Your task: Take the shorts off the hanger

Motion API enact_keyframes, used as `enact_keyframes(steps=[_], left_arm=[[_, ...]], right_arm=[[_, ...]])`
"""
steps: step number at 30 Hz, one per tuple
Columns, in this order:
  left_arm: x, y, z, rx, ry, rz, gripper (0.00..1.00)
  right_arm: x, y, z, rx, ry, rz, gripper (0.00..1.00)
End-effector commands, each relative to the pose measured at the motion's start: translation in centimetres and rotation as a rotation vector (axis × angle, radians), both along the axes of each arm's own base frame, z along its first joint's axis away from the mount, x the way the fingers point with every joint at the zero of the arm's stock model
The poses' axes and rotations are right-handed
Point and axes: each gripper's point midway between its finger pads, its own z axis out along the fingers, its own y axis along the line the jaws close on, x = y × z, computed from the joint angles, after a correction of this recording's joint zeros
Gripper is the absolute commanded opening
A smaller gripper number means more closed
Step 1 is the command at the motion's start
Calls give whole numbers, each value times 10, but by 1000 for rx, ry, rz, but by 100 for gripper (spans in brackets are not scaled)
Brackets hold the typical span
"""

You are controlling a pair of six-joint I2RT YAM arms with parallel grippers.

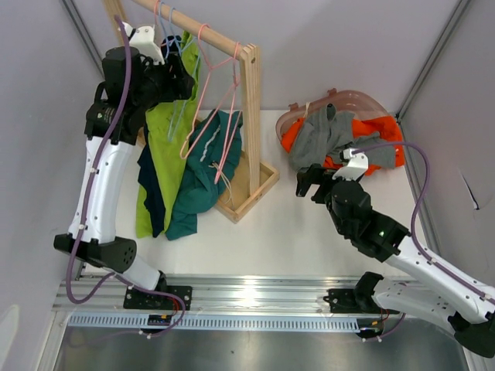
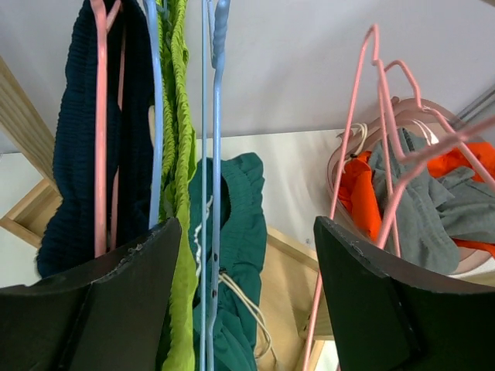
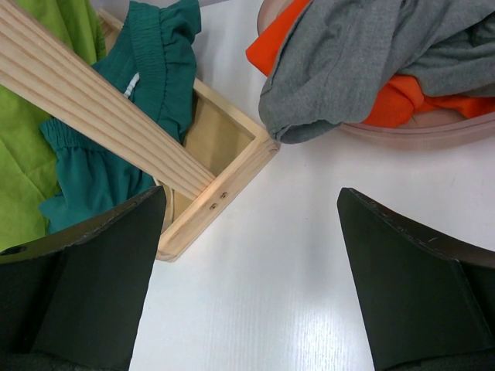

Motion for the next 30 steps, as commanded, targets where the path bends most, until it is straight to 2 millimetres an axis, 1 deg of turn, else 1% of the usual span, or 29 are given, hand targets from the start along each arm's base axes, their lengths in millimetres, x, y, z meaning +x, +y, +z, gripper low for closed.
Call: enact_keyframes(steps=[1, 4, 5, 6, 7, 8, 9, 10, 11, 13, 14, 15, 17, 18, 22, 23, 26, 28, 30], left_arm=[[17, 5, 5, -3, -37, 39, 75], [29, 9, -3, 8, -25, 72, 74], [31, 8, -3, 7, -26, 70, 71], [35, 5, -7, 6, -13, 60, 60], [37, 3, -4, 1, -15, 52, 54], [44, 2, -14, 8, 24, 52, 49], [45, -4, -19, -2, 47, 23, 37], [46, -8, -18, -7, 48, 8, 34], [47, -10, -23, -10, 65, 1, 24], [44, -14, -26, -18, 72, -24, 13], [40, -16, -25, -22, 67, -37, 10], [38, -18, -22, -26, 55, -55, 5], [30, -27, -24, -31, 58, -104, 2], [23, -30, -19, -27, 45, -121, 0], [2, -49, -10, -25, 36, -223, 0], [-7, -58, -7, -35, 32, -279, 0], [-29, -75, 2, -48, 24, -379, 0], [-50, -90, 9, -43, 10, -455, 0], [-61, -98, 10, -21, -3, -503, 3]], right_arm=[[-1, -10, 7, 18, -22, -39, 99], [-3, -12, 6, 13, -20, -42, 99], [-3, -13, 5, 10, -19, -43, 100], [-3, -14, 6, 9, -21, -44, 99], [-4, -15, 4, 10, -20, -48, 99], [-4, -16, 3, 9, -20, -49, 99], [-5, -16, 3, 10, -20, -49, 99], [-6, -17, 3, 16, -20, -52, 100], [-6, -17, 2, 20, -19, -51, 99], [-7, -19, 2, 27, -21, -52, 99], [-8, -19, 1, 32, -20, -54, 99], [-8, -20, -1, 30, -16, -53, 99], [-9, -20, -1, 39, -14, -53, 99], [-9, -21, -2, 43, -14, -57, 99], [-11, -20, -4, 55, -9, -52, 99], [-11, -20, -4, 59, -9, -51, 99], [-12, -20, -4, 67, -8, -53, 99], [-12, -21, -5, 69, -6, -52, 100], [-13, -21, -5, 73, -6, -52, 100]])
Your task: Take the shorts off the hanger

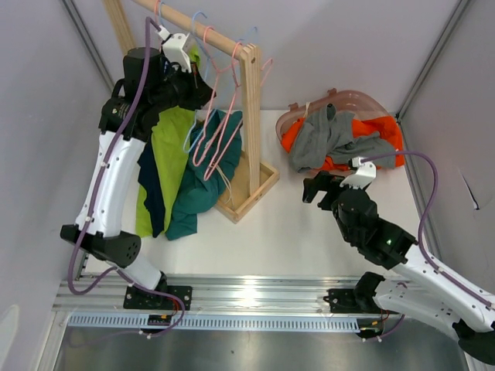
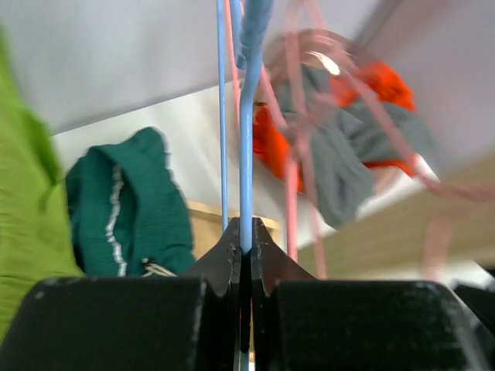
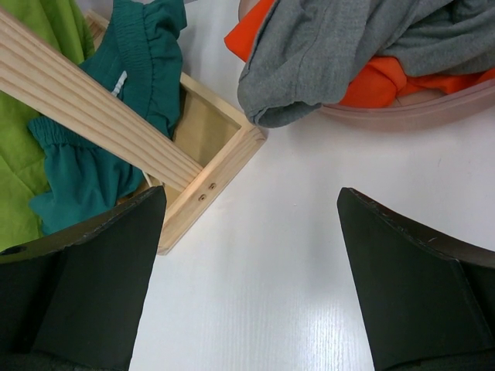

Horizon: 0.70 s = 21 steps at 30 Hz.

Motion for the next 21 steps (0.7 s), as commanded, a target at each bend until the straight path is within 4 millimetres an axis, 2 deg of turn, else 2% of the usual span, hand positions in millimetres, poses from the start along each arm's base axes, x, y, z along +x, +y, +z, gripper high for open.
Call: enact_keyframes(steps=[1, 2, 3, 4, 5, 8, 10, 11, 14, 16, 18, 20, 21], left_arm=[[-48, -27, 26, -2, -85, -185, 7], [-55, -27, 31, -3, -103, -192, 12], [-57, -27, 33, -1, -114, -192, 28], [-56, -26, 22, 7, -90, -186, 46], [-59, -23, 27, 7, -106, -173, 69], [-53, -12, 20, 35, -100, -104, 87], [-49, -6, 17, 49, -99, -65, 90], [-48, -5, 16, 55, -97, -53, 95], [-42, 5, 13, 66, -86, 11, 99], [-41, 12, 13, 76, -91, 54, 99], [-38, 24, 17, 86, -105, 124, 99], [-38, 37, 25, 84, -134, 195, 99], [-40, 40, 31, 77, -151, 207, 99]], right_arm=[[-1, -2, 8, 53, -19, -21, 99], [-1, -3, 8, 52, -19, -25, 99], [-1, -3, 8, 57, -19, -24, 99], [-2, -2, 9, 59, -18, -21, 99], [-2, -2, 9, 62, -18, -19, 99], [-4, -1, 11, 69, -19, -13, 99], [-5, 0, 11, 70, -19, -10, 99], [-5, 0, 13, 72, -21, -9, 99], [-8, 11, 24, 83, -39, 28, 99], [-15, 31, 38, 72, -66, 113, 99], [-20, 57, 70, 83, -121, 185, 99], [-35, 83, 92, 38, -174, 254, 99], [-35, 103, 93, -8, -175, 275, 100]])
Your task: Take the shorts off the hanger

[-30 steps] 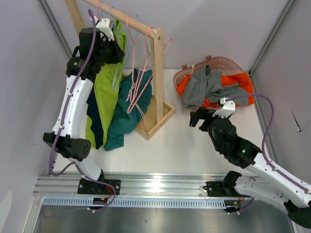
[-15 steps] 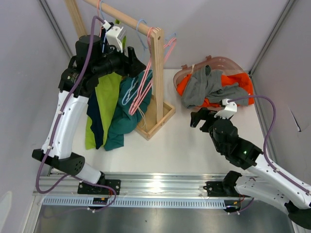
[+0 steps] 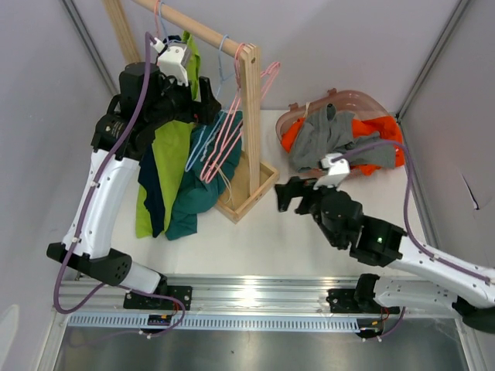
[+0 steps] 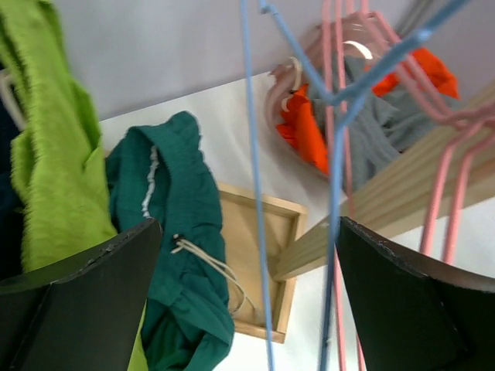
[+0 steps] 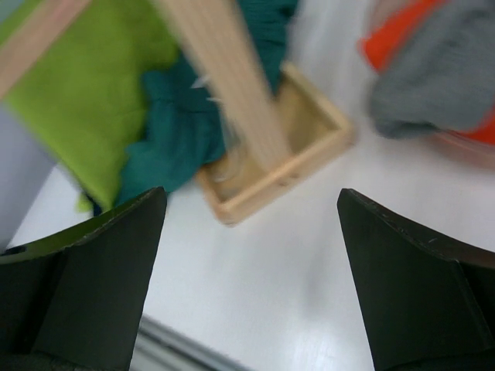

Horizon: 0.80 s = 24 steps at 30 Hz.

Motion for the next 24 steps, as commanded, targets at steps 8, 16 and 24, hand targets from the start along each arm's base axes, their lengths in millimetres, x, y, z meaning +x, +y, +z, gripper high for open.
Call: enact_keyframes(steps=[8, 16, 24], left_arm=[[-15, 61, 79, -54, -219, 258, 99], [5, 81, 83, -50, -209, 345, 99], [37, 87, 72, -35, -179, 395, 99]], right_arm=[[-30, 105, 130, 3, -257, 159, 99], [-32, 102, 107, 4, -215, 162, 100], [-36, 58, 88, 27, -171, 113, 100]])
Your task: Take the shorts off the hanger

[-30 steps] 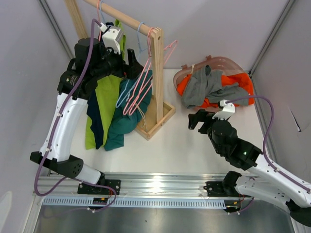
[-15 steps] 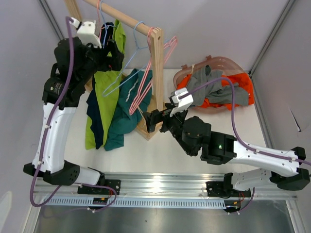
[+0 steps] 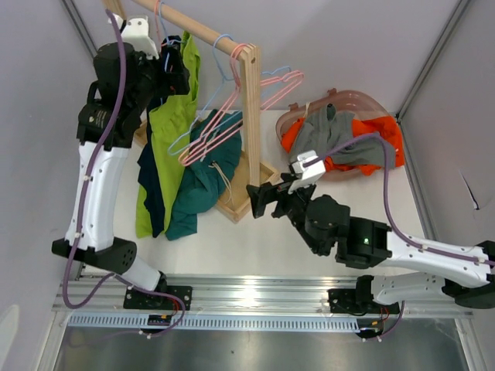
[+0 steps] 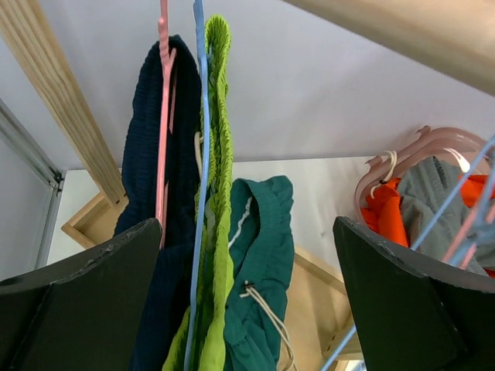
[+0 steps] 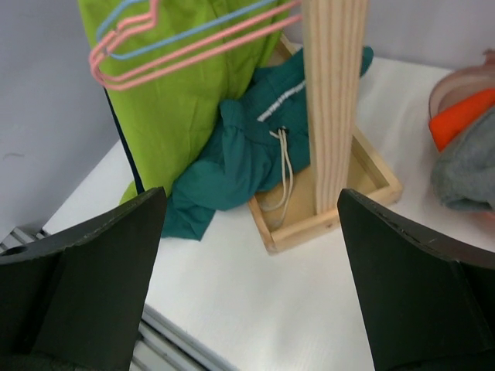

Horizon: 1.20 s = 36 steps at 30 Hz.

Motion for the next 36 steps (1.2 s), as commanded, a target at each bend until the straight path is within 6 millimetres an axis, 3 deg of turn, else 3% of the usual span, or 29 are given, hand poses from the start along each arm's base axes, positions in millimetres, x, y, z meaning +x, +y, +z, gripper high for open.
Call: enact_keyframes(steps=[1, 4, 9, 15, 16, 18, 19, 21, 22, 24, 25, 28, 29, 31, 32, 36], left_arm=[[16, 7, 3, -20, -3, 38, 99], [25, 5, 4, -26, -5, 37, 99], [45, 7, -12, -48, 44, 48, 98], [59, 4, -27, -67, 75, 25, 85], [61, 3, -30, -68, 82, 22, 73], [67, 2, -36, -68, 94, 28, 65], [69, 2, -37, -72, 96, 32, 53], [71, 0, -35, -77, 89, 25, 42], [74, 0, -37, -80, 91, 25, 26], [76, 0, -36, -82, 88, 30, 8], [76, 0, -32, -81, 80, 32, 0], [74, 2, -21, -81, 55, 36, 0], [68, 4, -2, -91, 11, 34, 0], [59, 6, 16, -99, -35, 34, 0], [49, 9, 40, -108, -95, 37, 0], [10, 20, 81, -122, -198, 50, 0]], right_arm=[[-1, -30, 10, 93, 18, -57, 99], [-1, -40, 4, 95, 28, -78, 99], [-1, -51, -4, 84, 39, -102, 99], [0, -62, -8, 85, 40, -125, 99], [0, -63, -9, 83, 41, -125, 100], [1, -67, -9, 89, 40, -133, 99], [0, -67, -10, 89, 42, -131, 99], [1, -69, -12, 90, 45, -138, 99], [1, -70, -14, 86, 49, -140, 99], [1, -74, -17, 86, 50, -146, 99], [1, -74, -19, 87, 56, -148, 99], [0, -78, -21, 92, 60, -149, 99], [0, -79, -21, 95, 62, -149, 99], [-1, -80, -23, 94, 64, -151, 99], [-1, -80, -23, 93, 65, -149, 99], [-1, -71, -20, 79, 59, -133, 100]])
